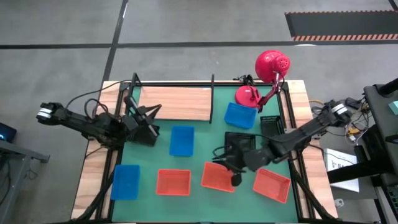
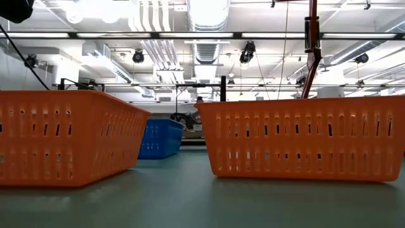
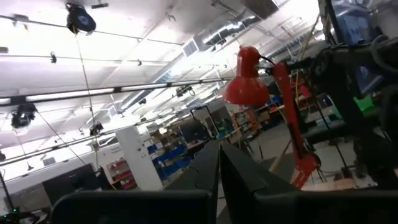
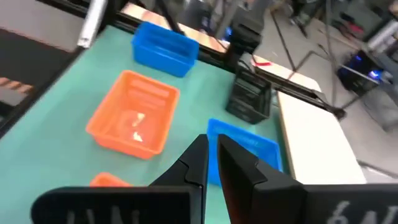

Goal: Stack baskets on shelf by color
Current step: Put the middle blue bin on the shelf

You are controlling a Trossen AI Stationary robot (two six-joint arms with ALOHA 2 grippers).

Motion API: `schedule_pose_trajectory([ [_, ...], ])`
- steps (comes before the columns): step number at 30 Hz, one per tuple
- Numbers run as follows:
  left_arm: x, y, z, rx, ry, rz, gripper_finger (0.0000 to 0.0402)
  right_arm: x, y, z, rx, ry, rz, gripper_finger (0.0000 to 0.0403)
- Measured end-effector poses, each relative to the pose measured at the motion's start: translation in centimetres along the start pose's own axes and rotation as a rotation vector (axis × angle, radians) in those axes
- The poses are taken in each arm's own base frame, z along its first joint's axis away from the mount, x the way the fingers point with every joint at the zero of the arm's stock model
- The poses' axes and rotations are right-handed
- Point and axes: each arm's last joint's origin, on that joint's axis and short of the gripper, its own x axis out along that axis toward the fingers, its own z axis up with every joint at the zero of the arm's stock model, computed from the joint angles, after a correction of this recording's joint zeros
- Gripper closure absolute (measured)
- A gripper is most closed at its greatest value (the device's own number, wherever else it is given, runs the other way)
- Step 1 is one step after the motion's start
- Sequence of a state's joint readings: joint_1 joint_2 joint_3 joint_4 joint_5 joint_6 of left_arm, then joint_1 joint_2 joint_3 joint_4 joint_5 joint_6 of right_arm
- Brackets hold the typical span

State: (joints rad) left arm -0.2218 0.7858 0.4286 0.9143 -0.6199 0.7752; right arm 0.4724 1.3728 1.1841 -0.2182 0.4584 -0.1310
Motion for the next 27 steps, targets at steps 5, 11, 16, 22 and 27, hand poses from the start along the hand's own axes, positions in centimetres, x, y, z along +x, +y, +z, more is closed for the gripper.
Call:
schedule_pose_trajectory([
  [5,-0.5,-0.3,-0.9,0.025,0.044,-0.001,0.0402,2.6,-0.7,1.6,-0.007,0.145,-0.026,0.0376],
  [11,-0.9,0.1,-1.2,0.045,0.072,0.036,0.0402,6.8,-3.2,2.5,0.019,0.206,0.054,0.0376],
  [16,-1.7,0.6,-1.6,0.066,0.097,0.072,0.0402,9.6,-4.9,2.2,0.009,0.237,0.061,0.0376],
  [22,-2.4,1.3,-1.6,0.068,0.081,0.093,0.0402,11.2,-5.9,2.3,-0.004,0.261,0.044,0.0372],
  [27,-2.6,1.5,-1.7,0.073,0.09,0.094,0.0402,12.1,-5.9,2.7,0.041,0.247,0.033,0.0352],
])
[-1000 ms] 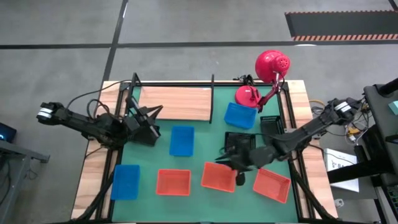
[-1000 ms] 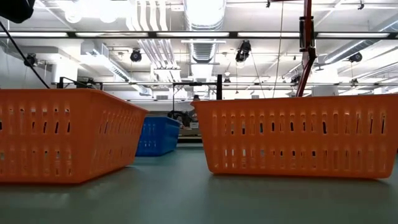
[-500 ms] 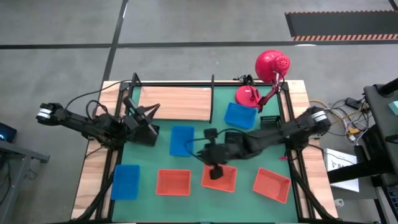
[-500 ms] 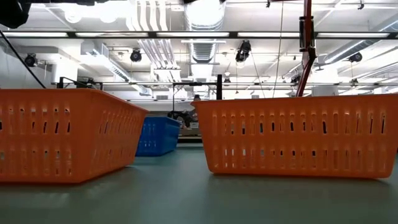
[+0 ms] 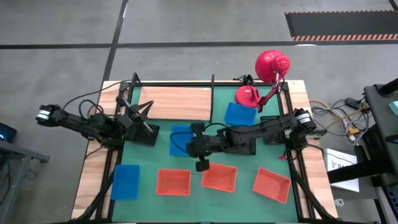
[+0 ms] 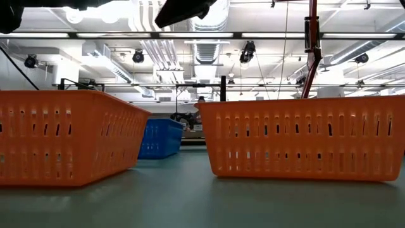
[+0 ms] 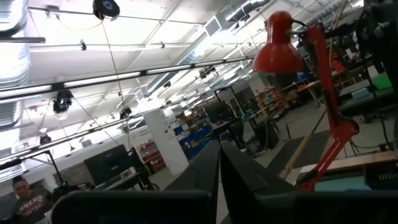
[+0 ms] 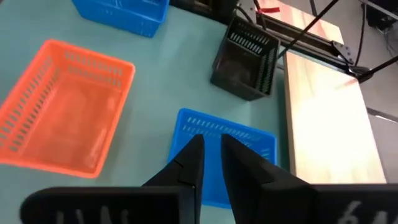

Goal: Stack baskets on shelf by color
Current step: Put the middle blue bin on the shelf

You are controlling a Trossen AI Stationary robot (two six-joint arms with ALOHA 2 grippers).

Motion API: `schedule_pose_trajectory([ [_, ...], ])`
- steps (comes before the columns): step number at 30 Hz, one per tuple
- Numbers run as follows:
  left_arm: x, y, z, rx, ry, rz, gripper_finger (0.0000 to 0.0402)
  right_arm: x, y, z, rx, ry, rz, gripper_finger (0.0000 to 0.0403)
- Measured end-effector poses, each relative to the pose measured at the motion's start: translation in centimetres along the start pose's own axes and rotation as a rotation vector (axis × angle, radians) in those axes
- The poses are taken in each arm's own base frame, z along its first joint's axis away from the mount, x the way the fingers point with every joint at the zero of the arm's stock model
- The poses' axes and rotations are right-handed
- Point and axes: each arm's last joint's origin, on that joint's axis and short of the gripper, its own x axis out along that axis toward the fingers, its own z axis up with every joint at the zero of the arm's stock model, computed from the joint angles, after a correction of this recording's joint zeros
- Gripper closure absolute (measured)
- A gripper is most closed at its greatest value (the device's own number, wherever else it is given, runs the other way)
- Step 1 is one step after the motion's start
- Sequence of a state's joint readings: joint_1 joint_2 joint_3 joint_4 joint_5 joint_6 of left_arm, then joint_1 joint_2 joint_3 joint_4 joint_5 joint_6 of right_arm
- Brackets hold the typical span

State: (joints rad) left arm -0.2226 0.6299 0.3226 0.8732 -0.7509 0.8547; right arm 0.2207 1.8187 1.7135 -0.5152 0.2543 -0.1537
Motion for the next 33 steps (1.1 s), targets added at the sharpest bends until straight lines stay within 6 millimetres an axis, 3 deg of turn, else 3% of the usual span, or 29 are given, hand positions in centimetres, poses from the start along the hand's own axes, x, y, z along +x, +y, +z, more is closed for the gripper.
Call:
schedule_pose_trajectory([
  [15,0.0,0.0,-0.1,0.024,0.018,0.013,0.0402,4.6,0.5,-0.5,0.116,-0.04,-0.016,0.0258],
  [22,0.0,0.0,-0.1,0.025,0.022,0.017,0.0402,7.9,0.7,-1.8,0.185,-0.03,0.035,0.0252],
  [28,0.0,0.0,-0.1,0.027,0.023,0.016,0.0402,8.8,-0.4,-2.6,0.293,-0.006,0.122,0.0252],
  [33,0.0,0.0,-0.1,0.026,0.023,0.016,0.0402,10.2,0.4,-4.4,0.307,0.112,0.133,0.0252],
])
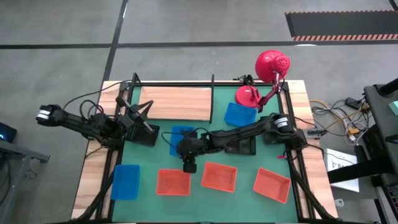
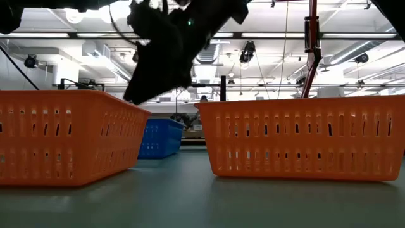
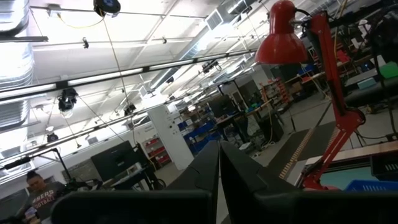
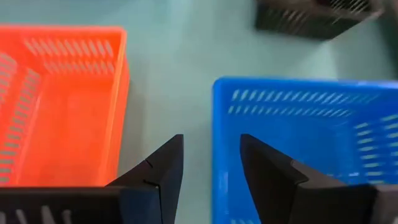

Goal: Stack baskets on shelf by color
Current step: Put the middle blue bin on the shelf

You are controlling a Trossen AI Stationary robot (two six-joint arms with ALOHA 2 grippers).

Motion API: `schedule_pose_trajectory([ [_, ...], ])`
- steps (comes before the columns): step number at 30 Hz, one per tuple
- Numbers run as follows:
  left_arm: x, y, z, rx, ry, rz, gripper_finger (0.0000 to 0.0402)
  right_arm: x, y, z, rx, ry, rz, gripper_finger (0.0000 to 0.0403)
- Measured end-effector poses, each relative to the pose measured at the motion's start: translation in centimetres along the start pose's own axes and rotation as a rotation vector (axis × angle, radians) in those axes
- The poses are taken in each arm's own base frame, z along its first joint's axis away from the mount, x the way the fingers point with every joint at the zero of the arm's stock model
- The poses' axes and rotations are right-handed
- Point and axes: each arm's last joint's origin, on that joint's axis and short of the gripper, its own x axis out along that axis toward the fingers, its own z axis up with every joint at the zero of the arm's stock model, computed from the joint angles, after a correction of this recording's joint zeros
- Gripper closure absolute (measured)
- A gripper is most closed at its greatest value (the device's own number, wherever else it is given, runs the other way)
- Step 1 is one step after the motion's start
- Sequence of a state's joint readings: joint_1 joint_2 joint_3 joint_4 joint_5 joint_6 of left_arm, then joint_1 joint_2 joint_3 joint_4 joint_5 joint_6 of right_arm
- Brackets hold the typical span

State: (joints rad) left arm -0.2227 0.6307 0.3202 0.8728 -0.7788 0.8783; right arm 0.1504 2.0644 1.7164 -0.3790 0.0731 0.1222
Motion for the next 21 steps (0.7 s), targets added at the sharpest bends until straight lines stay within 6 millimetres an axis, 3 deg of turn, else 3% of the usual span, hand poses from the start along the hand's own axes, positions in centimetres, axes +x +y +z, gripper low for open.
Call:
schedule_pose_trajectory([
  [7,0.1,-0.3,-0.1,0.012,0.009,-0.01,0.0402,3.1,0.0,-2.0,0.012,0.098,0.013,0.0253],
  [12,0.1,-0.4,-0.2,0.013,0.01,-0.011,0.0402,3.2,-0.3,-1.9,-0.001,0.092,0.017,0.0269],
  [21,0.1,-0.4,-0.2,0.013,0.011,-0.011,0.0402,3.2,-0.6,-2.0,-0.042,0.097,0.012,0.0378],
])
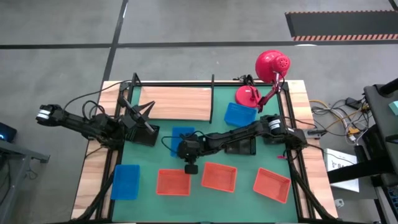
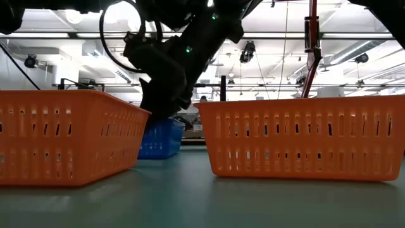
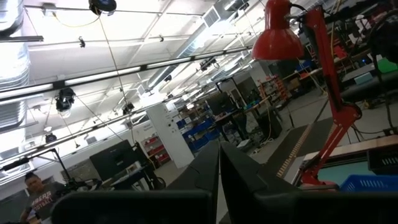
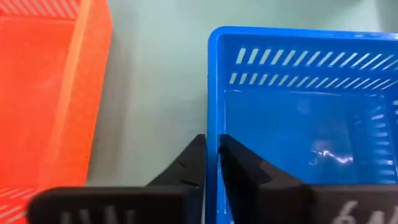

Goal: Stack baskets on shelf by color
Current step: Put the middle blue bin on the shelf

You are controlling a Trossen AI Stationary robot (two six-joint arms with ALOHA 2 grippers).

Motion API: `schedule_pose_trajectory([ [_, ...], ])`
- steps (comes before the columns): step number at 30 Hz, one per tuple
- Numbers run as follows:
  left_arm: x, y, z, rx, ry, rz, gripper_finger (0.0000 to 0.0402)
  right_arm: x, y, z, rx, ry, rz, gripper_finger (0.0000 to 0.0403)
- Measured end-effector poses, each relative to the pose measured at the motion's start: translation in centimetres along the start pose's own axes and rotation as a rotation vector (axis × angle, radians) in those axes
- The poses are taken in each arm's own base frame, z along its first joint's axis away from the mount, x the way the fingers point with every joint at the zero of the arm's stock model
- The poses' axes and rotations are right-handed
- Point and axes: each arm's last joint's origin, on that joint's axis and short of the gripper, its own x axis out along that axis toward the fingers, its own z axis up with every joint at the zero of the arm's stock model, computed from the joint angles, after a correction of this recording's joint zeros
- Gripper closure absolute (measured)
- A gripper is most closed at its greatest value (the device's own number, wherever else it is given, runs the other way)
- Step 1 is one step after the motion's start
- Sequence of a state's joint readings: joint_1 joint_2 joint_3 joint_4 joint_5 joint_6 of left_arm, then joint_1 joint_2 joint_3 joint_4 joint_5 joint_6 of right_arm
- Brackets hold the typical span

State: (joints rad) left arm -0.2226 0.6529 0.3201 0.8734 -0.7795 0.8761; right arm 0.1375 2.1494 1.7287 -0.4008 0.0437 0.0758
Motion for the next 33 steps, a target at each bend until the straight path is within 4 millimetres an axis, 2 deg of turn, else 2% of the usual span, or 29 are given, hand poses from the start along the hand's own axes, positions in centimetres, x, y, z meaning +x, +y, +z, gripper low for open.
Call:
schedule_pose_trajectory([
  [3,0.0,0.0,0.0,0.0,0.0,0.0,0.0402,-0.3,0.0,0.2,-0.021,-0.006,-0.002,0.0389],
  [6,0.0,0.0,0.0,0.001,0.0,-0.001,0.0402,-1.3,-0.1,0.7,-0.043,-0.028,-0.003,0.0392],
  [14,0.0,0.0,0.0,-0.001,-0.001,0.001,0.0402,-6.6,-0.1,3.5,-0.147,-0.156,-0.01,0.0394],
  [18,0.0,0.0,0.0,-0.002,-0.001,0.001,0.0402,-8.7,-0.7,4.7,-0.221,-0.213,-0.106,0.0394],
  [23,0.0,0.1,0.1,-0.014,-0.007,0.008,0.0402,-9.1,-3.2,5.3,-0.257,-0.212,-0.21,0.0394],
  [33,-0.2,0.6,0.2,-0.029,-0.016,0.019,0.0402,-7.1,-10.6,4.5,-0.194,-0.168,-0.306,0.0394],
])
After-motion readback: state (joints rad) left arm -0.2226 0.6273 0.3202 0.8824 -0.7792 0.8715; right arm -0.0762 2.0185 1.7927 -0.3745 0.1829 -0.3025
